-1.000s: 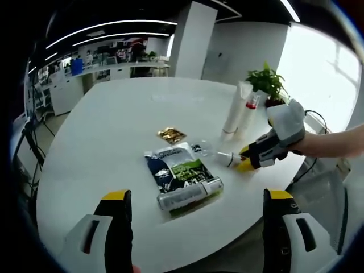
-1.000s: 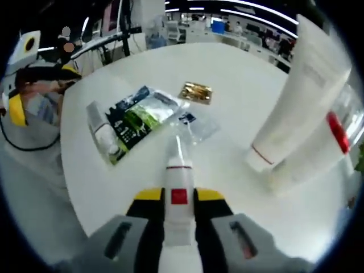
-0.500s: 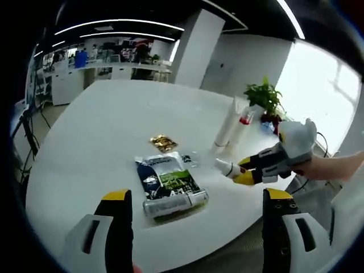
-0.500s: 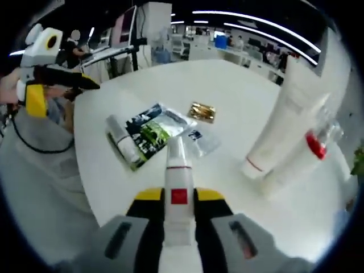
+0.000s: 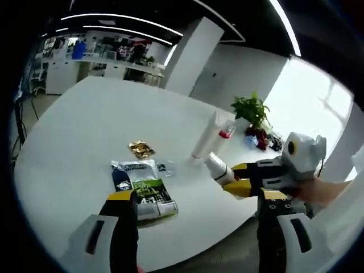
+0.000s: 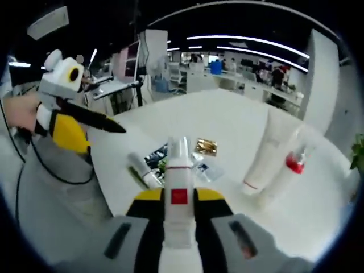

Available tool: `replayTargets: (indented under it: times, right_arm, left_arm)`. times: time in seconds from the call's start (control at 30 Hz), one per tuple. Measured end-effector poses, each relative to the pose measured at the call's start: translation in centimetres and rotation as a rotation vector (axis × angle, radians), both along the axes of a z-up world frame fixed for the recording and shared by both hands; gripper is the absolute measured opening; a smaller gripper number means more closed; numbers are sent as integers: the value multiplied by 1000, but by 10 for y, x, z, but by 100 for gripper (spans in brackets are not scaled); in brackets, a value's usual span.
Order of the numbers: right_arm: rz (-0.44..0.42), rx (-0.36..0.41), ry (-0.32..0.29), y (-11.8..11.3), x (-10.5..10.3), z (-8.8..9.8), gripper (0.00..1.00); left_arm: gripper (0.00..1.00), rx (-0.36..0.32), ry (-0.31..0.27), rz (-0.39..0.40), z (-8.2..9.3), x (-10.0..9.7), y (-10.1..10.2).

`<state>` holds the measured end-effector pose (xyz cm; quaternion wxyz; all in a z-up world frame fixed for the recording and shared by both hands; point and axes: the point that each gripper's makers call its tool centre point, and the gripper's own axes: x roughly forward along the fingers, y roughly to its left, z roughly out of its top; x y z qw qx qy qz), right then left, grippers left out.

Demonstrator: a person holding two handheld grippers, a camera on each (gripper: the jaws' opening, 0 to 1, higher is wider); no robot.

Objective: Arrange the skincare products in the storage area until every visible bottle or jar stands upright without overlapping.

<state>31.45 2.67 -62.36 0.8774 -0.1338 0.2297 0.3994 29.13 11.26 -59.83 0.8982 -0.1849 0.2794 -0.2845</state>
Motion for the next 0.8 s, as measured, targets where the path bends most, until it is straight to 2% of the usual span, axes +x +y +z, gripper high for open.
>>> replayTargets:
  times: [0.03, 0.2, 0.27, 0.47, 0.8]
  right_arm:
    - [-4, 2, 5, 0, -2, 2, 18]
    - [23, 73, -61, 11, -11, 27, 18]
    - [22, 81, -68, 13, -15, 32, 18]
    - [45, 123, -108, 22, -25, 49, 18]
    - [53, 167, -139, 30, -40, 68, 18]
  left_arm:
    - [82, -24, 2, -2, 3, 0, -4]
    - [77, -156, 22, -19, 19, -3, -22]
    - [72, -192, 23, -22, 25, -3, -27]
    - [60, -227, 11, -50, 37, -4, -41]
    - [43, -315, 1, -66, 52, -9, -55]
